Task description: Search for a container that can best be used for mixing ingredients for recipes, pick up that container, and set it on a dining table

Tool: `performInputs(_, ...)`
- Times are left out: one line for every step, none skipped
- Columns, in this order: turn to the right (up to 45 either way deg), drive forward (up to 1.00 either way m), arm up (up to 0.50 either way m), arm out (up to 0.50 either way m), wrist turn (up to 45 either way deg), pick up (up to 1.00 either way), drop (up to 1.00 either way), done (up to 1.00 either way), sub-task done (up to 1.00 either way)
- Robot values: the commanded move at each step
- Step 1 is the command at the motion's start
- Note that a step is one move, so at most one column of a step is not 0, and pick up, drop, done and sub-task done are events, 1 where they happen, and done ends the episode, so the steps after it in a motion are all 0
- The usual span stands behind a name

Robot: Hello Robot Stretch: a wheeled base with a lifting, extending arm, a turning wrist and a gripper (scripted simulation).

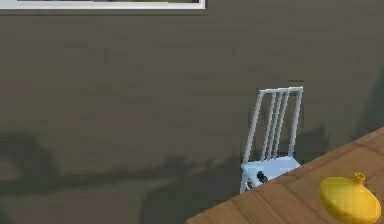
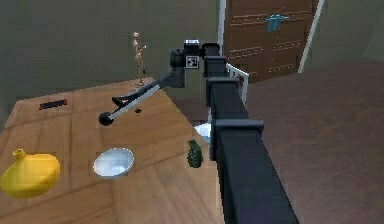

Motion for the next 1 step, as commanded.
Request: performInputs(0.0,0.00,0.00,0.00,0.0,0.00,0.00,1.00,0.00)
